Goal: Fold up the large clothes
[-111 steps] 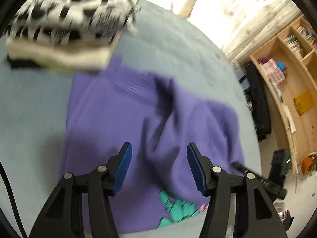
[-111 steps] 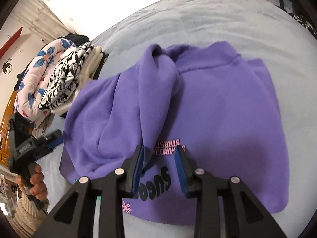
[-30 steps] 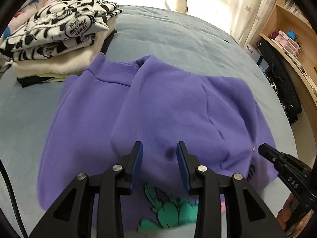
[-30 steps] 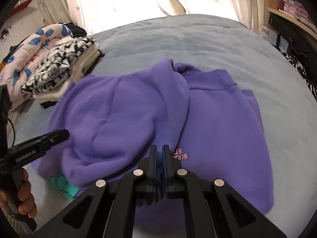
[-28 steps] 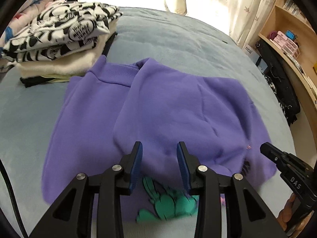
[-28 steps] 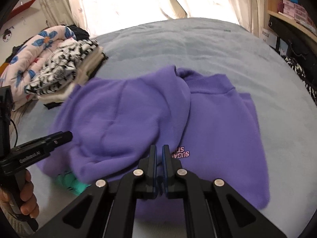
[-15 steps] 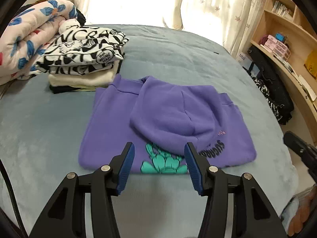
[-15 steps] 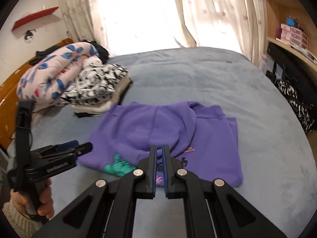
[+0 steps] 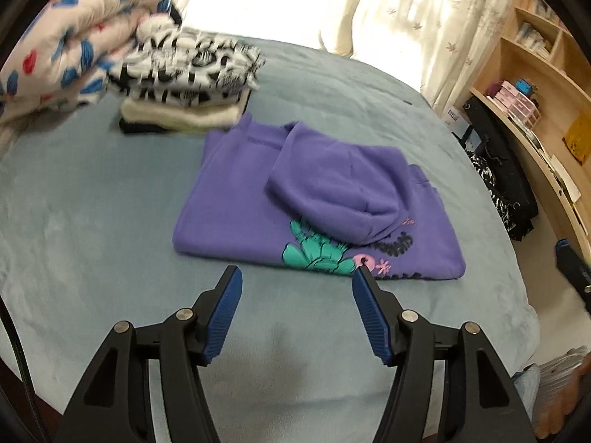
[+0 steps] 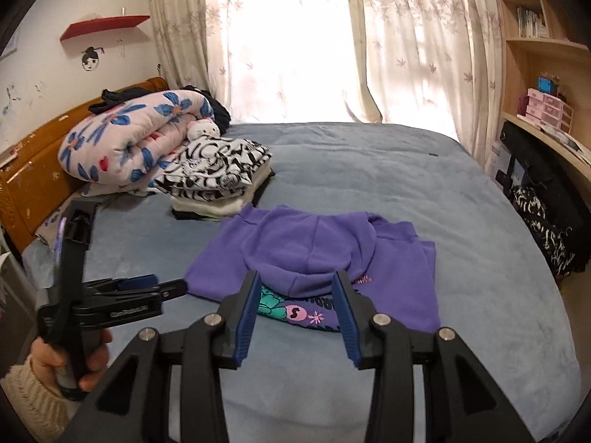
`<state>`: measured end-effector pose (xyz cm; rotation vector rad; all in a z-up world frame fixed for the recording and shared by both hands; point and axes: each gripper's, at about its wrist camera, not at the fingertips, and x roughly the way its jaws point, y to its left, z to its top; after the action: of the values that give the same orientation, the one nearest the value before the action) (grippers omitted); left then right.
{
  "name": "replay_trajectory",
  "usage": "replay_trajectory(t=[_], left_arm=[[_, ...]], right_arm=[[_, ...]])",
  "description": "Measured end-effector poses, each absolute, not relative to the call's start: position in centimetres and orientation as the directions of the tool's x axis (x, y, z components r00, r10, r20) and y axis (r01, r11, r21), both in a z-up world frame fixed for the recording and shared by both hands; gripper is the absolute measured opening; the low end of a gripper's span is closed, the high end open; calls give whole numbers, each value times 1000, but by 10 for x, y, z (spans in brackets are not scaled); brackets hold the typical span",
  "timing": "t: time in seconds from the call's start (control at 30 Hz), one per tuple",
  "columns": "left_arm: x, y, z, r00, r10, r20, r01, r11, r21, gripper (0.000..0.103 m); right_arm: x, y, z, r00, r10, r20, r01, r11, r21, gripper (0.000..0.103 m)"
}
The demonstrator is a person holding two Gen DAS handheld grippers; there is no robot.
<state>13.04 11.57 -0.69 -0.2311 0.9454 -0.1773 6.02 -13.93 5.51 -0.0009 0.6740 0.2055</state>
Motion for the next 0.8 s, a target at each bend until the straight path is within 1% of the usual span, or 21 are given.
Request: replay_trajectory(t=[0.17,0.27,0.37,0.53,0.63,0.8], left_arm=[[151,133,-56,532,-334,-778,11,922,-388,61],[167,143,-88,519,-399,-756,-14,880,-474,61],[184,148,-118,517,-431,-739,-44,849,-526,61],[211,158,-162,517,-494,-699,-106,773,-625,61],[226,163,-177,539,-506,-673,-121,745,-656,61],[254,165,-186,554,-511,-657,-127,728,-673,61]], right_arm=[[86,-136,10,764,181,-619,-156,983,95,40],[101,-130,-11,775,172,-608,-152,985,86,40],[118,-122,-28,782,166,-601,-155,985,71,40],[149,-118,-50,763,191,-617,-172,981,91,40],[165,-115,-60,751,197,-630,-176,980,96,40],[186,-114,-73,736,204,-646,-183,978,101,33]])
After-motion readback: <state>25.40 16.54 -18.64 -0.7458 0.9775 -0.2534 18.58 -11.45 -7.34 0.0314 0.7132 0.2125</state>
